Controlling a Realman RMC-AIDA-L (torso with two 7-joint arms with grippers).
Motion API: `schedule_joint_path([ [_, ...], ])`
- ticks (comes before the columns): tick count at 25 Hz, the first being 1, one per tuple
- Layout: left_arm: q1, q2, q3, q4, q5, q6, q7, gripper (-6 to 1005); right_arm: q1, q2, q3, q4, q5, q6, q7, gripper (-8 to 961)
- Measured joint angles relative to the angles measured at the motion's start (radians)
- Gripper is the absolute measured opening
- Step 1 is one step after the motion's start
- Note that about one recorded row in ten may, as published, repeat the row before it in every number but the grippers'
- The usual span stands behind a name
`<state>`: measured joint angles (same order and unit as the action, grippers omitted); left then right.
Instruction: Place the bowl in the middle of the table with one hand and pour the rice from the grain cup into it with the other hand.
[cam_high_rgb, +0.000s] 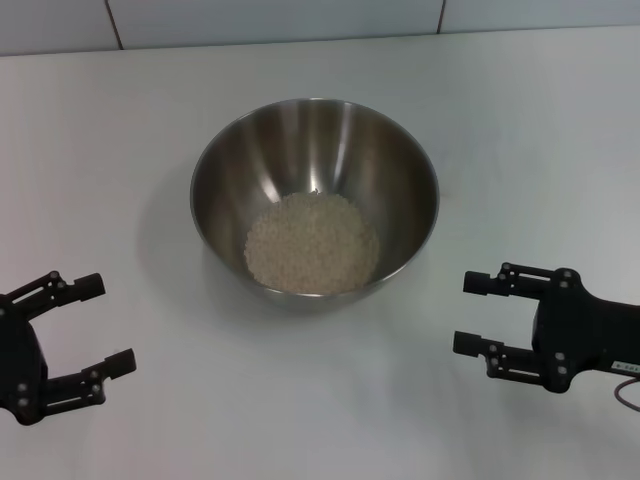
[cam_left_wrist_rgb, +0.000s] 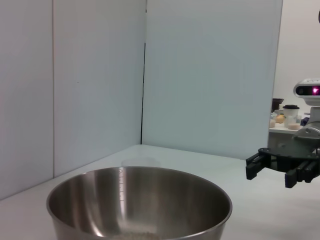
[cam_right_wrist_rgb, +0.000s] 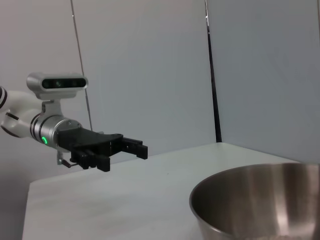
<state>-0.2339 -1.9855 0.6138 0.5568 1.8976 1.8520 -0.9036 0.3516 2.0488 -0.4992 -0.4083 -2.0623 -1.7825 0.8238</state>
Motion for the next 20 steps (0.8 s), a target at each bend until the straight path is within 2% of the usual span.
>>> schedule_joint_path([
  [20,-0.016,0.004,0.014,0.000,0.014,0.003,-0.004,860,0.003,0.001,-0.010,-0.003,-0.016,0.008,-0.002,655],
])
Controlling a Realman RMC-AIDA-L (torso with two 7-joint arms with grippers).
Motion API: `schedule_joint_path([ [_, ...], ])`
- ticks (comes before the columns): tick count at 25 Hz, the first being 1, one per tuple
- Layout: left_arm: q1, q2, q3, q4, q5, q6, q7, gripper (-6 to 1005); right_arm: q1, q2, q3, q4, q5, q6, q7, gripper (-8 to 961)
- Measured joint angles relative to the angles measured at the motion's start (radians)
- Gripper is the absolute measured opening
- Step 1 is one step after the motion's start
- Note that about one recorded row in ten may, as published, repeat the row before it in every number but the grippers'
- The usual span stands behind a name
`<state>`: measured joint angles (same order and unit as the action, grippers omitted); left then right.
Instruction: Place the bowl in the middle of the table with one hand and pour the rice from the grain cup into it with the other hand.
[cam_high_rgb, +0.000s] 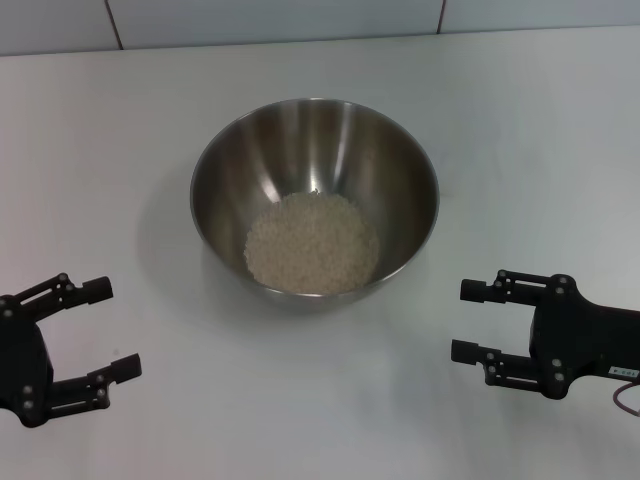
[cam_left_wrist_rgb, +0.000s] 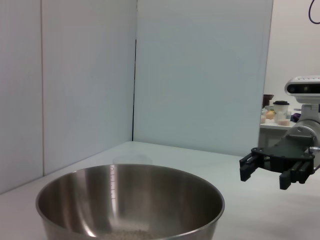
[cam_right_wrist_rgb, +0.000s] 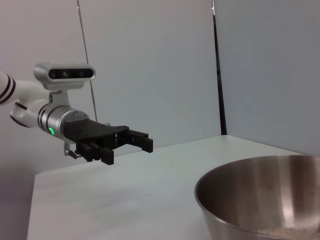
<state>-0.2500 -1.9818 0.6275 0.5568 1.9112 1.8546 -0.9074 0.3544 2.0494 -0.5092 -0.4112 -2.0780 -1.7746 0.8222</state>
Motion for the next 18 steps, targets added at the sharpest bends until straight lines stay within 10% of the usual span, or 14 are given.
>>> schedule_joint_path([
  [18,-0.006,0.000,0.000,0.000,0.010,-0.002,-0.002,859,-0.002,0.002,0.000,0.000,-0.001,0.000,0.000,655],
])
